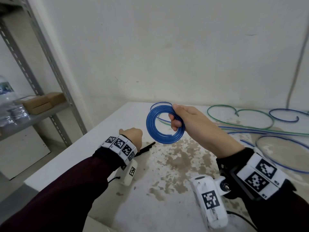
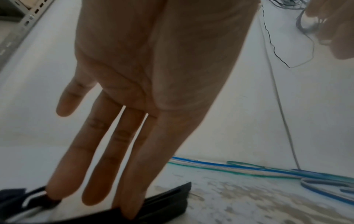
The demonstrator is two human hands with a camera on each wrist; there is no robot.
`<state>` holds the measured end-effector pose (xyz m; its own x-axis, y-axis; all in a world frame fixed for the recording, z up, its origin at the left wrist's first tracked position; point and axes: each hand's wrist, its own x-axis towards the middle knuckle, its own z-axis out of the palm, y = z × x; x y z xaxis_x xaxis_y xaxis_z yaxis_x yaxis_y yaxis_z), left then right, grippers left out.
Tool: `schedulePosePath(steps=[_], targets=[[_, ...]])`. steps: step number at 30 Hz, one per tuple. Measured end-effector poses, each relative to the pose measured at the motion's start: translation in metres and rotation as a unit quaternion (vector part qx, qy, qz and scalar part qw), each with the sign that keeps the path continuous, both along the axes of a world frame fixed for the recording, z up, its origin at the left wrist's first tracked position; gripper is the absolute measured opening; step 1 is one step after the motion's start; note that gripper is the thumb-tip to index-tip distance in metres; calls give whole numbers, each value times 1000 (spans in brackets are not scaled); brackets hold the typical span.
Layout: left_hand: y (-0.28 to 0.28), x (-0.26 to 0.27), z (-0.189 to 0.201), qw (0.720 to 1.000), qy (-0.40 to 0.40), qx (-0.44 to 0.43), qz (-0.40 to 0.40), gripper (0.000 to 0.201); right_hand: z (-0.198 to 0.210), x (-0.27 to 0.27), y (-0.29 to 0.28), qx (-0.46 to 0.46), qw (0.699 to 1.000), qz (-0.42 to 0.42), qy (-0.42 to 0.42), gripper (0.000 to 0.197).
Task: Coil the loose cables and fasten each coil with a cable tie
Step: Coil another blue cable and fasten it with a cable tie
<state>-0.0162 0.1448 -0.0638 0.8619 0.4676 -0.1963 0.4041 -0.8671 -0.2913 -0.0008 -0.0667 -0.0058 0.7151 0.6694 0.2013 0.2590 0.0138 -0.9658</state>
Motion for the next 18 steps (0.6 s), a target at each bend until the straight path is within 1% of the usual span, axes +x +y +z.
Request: schedulePosePath(steps=[2,5,7,9,11,12,14,15,17,18], targets=[[0,0,0,1000,0,8,2,26,-1,0,1,-7,1000,2,-1,41],[3,-2,0,1000,-15,-4,5,25,-2,0,2,-14,1000,3,-2,41],[6,-6,1,999,-38,-32,7,20,-3,0,3,-14,1000,5,-1,41],[9,-8,5,996,-60,-64,9,4,-3,1,3,-14,1000,6,-2,41],[11,-9,12,991,-97,-91,5,5,-2,1,2,-8,1000,8,-5,41],[11,-9,18,986,-127,-106,-1,2,-1,2,1,-3,1000,9,-7,40],[8,-8,33,971,-193,-142,-17,17,3,6,-2,10,1000,7,-10,40],[5,-8,42,959,-231,-162,-28,18,5,8,-5,18,1000,4,-10,40],[-5,-7,59,933,-294,-199,-55,12,9,13,-12,37,999,-4,-7,39],[-11,-6,66,918,-320,-223,-70,14,12,16,-17,44,999,-9,-8,39]])
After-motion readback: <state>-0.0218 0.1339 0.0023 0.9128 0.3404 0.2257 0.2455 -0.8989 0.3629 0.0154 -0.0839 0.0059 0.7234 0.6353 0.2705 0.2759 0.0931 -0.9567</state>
